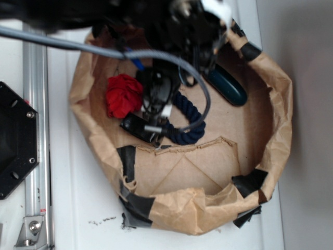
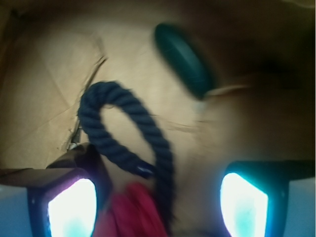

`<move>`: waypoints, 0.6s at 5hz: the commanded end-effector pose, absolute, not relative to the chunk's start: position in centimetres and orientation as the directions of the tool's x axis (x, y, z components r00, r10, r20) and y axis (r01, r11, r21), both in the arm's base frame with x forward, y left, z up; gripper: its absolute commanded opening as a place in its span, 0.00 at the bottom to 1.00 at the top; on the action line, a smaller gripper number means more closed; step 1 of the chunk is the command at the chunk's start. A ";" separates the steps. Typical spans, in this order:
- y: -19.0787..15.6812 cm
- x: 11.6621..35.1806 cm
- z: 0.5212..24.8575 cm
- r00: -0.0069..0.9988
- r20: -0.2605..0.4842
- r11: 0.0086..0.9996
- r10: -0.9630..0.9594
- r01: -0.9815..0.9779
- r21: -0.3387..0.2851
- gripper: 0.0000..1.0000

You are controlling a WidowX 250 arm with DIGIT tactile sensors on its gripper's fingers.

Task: Grab the black box.

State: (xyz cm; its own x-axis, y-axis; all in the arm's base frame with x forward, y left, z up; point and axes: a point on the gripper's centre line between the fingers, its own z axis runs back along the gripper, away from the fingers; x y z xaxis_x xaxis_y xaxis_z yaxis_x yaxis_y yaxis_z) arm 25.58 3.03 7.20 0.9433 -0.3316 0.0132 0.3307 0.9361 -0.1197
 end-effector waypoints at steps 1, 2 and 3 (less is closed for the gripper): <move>-2.0 25.4 6.2 0.893 0.082 0.887 -0.443 0.450 -0.103 1.00; -2.6 23.6 7.2 0.883 0.121 0.880 -0.454 0.465 -0.093 1.00; -3.0 23.1 6.0 0.882 0.093 0.878 -0.463 0.470 -0.094 1.00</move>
State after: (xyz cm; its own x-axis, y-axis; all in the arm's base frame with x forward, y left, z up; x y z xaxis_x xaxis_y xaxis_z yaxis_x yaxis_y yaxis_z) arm 22.89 -1.97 5.57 0.8917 -0.4477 0.0669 0.4525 0.8849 -0.1103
